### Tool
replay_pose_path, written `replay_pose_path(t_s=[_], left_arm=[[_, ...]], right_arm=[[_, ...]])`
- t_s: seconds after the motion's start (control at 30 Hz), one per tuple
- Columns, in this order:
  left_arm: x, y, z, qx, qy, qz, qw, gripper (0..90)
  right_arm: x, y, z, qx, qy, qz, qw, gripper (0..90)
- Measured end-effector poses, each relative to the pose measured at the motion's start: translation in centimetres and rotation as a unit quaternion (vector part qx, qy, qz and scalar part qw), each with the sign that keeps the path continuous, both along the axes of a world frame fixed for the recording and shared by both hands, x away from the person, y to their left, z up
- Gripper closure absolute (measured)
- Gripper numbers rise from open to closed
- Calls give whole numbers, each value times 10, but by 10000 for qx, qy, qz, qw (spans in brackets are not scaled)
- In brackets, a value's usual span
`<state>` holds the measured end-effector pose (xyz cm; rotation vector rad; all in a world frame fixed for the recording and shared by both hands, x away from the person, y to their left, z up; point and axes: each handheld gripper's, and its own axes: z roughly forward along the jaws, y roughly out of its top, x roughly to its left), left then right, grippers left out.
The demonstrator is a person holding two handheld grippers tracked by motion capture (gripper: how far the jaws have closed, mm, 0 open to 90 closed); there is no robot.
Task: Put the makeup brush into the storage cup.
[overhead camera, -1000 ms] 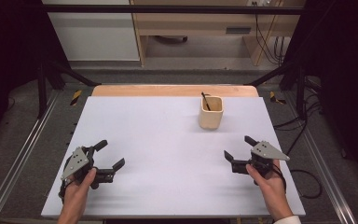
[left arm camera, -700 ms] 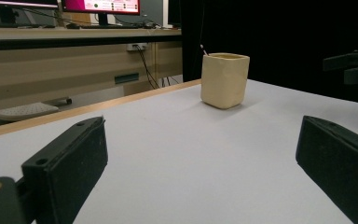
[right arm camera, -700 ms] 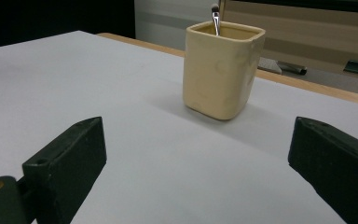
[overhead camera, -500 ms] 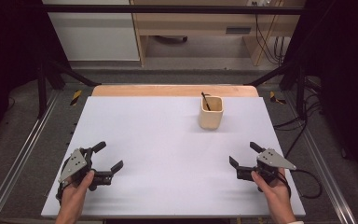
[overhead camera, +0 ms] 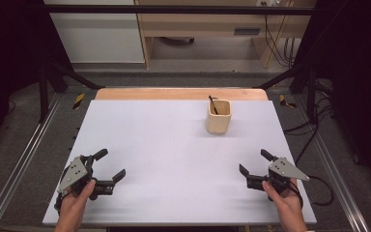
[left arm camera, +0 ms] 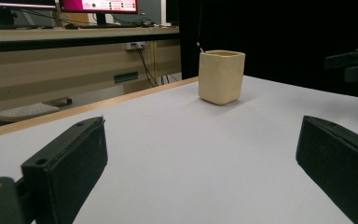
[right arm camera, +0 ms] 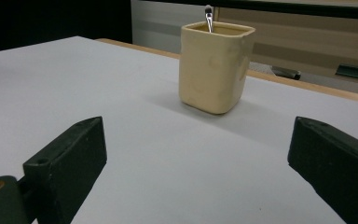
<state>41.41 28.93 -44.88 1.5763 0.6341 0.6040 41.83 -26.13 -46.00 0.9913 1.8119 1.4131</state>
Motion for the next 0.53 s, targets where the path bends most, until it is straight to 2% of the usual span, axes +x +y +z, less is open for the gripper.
replay_pose_path(t_s=[0.27, 0.53], left_arm=[[-2, 3, 2, -38, -8, 100, 9999, 18], [-1, 4, 2, -61, -8, 123, 9999, 18]], right_arm=[[-1, 1, -3, 44, -114, 67, 9999, 46], [3, 4, -9, 3, -93, 145, 9999, 47]])
